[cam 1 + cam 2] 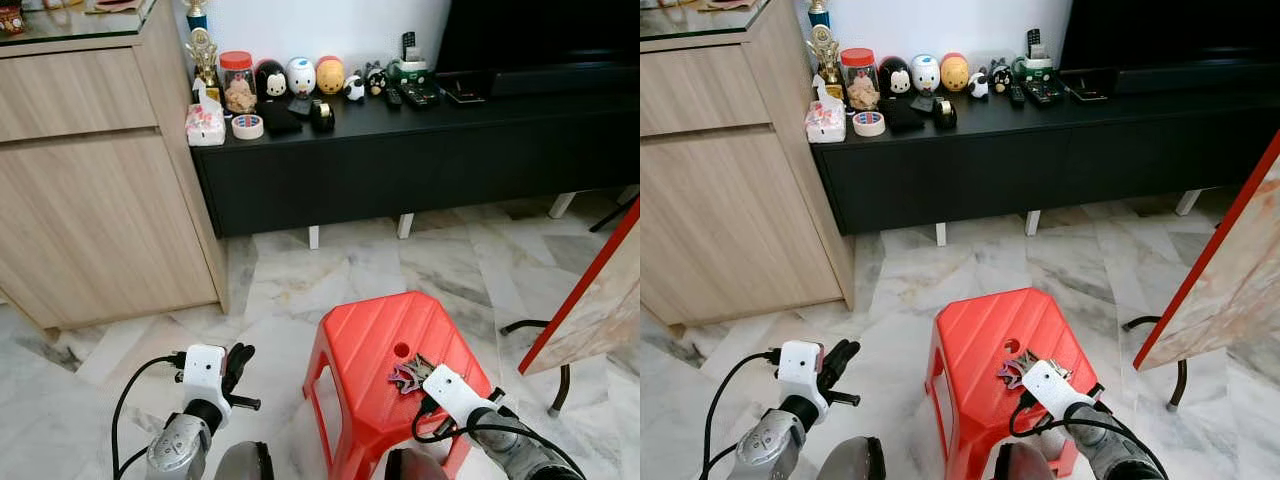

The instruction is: Hang keys on a hook

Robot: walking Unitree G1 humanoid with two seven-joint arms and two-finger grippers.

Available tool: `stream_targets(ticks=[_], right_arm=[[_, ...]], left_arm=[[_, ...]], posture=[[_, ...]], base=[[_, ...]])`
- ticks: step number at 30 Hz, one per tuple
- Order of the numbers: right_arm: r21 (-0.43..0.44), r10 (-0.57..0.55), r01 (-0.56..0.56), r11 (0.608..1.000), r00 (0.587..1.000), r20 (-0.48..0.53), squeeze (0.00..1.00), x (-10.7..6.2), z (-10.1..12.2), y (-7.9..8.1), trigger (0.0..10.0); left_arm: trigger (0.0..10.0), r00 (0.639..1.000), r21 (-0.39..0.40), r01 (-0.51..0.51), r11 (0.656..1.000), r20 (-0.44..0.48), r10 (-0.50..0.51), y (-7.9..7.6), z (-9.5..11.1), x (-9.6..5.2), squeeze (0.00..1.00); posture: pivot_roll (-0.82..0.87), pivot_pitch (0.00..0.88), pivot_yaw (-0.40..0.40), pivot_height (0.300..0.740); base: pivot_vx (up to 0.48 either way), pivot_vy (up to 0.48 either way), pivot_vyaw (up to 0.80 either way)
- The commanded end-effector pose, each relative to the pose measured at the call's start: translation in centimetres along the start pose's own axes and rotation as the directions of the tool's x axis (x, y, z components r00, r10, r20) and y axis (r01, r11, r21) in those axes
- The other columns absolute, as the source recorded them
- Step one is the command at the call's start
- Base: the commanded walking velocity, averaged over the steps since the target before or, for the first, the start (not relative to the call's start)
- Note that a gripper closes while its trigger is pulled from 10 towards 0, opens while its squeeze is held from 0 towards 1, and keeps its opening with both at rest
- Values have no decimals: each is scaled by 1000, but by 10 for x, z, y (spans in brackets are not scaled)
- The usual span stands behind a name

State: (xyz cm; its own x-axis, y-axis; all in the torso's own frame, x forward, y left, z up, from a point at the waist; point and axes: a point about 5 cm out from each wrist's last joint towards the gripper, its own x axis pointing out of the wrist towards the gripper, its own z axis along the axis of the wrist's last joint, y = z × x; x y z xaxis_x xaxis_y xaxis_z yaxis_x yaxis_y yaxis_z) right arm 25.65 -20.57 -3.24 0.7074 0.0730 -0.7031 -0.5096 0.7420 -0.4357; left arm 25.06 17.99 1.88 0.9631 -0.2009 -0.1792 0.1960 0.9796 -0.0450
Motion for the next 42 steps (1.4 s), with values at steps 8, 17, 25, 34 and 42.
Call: stream_targets(ticks=[8,17,25,34,42], right_arm=[[210,-139,108,972,980,142,0,-1,19,-9,0],[536,-260,82,840,928,266,0,-9,34,-12,0],[915,-396,-161,371,863,313,0,-15,64,-39,0],[726,-438,-6,688,794,422,0,-26,94,-65,2039],[758,-470,24,652,797,379,0,-27,76,-49,10000]], left_arm=[[10000,999,6,-3,1000,-38,4,1,-8,-5,0],[10000,999,8,-5,1000,-37,6,2,-7,-5,0],[10000,999,19,10,1000,-38,-9,-1,-7,-1,0],[10000,999,23,2,1000,-34,-2,0,-6,0,0],[10000,999,9,-14,1000,-41,14,-1,-10,1,0]], posture=[[11,15,-33,615],[12,9,-36,615],[4,0,-33,615],[6,0,-35,615],[2,0,-37,615]], base=[[0,0,0],[0,0,0],[0,0,0],[0,0,0],[0,0,0]])
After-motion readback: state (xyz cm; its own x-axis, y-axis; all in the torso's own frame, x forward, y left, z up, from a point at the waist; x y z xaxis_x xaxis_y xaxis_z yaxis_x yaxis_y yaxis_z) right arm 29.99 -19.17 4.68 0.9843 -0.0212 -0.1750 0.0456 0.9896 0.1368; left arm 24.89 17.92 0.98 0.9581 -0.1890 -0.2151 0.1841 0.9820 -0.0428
